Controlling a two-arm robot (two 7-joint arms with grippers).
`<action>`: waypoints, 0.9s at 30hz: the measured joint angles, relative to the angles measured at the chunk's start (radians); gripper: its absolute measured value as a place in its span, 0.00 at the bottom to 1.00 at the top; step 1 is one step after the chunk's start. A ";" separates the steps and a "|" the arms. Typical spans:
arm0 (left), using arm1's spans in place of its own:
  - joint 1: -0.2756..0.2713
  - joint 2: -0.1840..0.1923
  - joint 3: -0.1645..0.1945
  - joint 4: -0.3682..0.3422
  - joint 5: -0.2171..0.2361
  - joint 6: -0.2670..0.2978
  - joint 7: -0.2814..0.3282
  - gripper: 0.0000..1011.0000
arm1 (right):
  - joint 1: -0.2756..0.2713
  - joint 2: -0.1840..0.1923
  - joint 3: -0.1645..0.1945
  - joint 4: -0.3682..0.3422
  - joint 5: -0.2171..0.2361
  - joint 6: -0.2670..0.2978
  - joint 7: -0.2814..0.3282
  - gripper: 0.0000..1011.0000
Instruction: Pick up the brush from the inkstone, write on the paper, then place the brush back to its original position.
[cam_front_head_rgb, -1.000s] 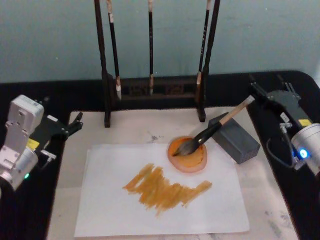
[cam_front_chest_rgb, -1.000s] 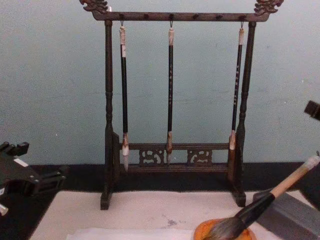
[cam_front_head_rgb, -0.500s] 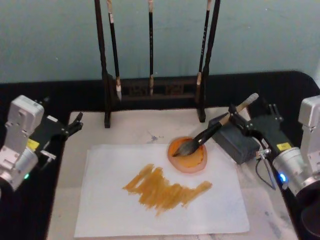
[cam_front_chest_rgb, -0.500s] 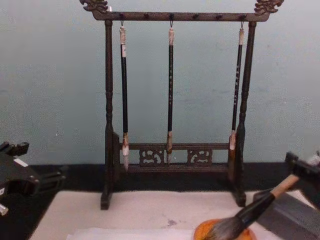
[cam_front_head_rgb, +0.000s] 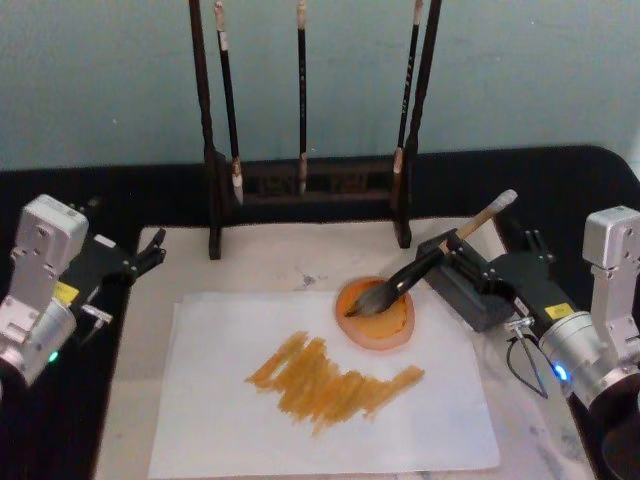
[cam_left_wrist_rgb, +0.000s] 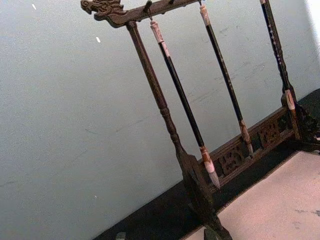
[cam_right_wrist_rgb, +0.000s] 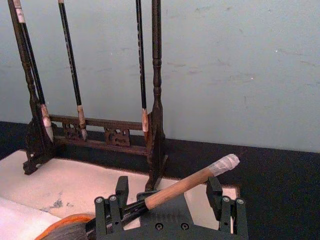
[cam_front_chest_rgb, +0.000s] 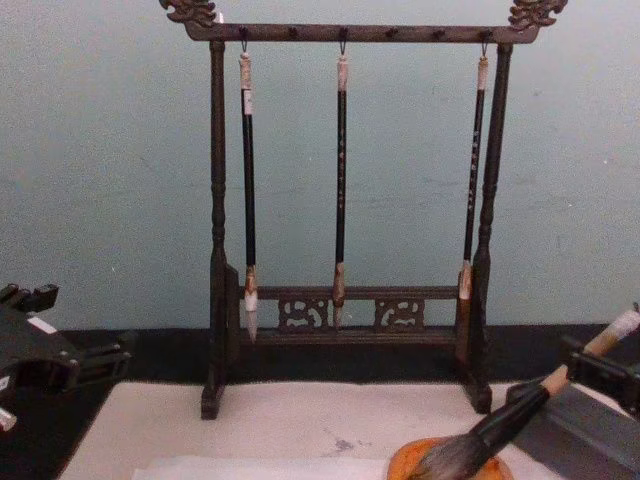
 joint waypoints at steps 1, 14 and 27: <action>0.000 0.000 0.000 0.000 0.000 0.000 0.000 1.00 | 0.000 -0.001 0.001 0.000 -0.002 0.002 0.000 0.99; 0.000 0.000 0.000 0.000 0.000 0.000 0.000 1.00 | -0.004 -0.007 0.007 0.004 -0.027 0.021 0.011 0.99; 0.000 0.000 0.000 0.000 0.000 0.000 0.000 1.00 | -0.004 -0.006 0.007 0.004 -0.024 0.019 0.010 0.99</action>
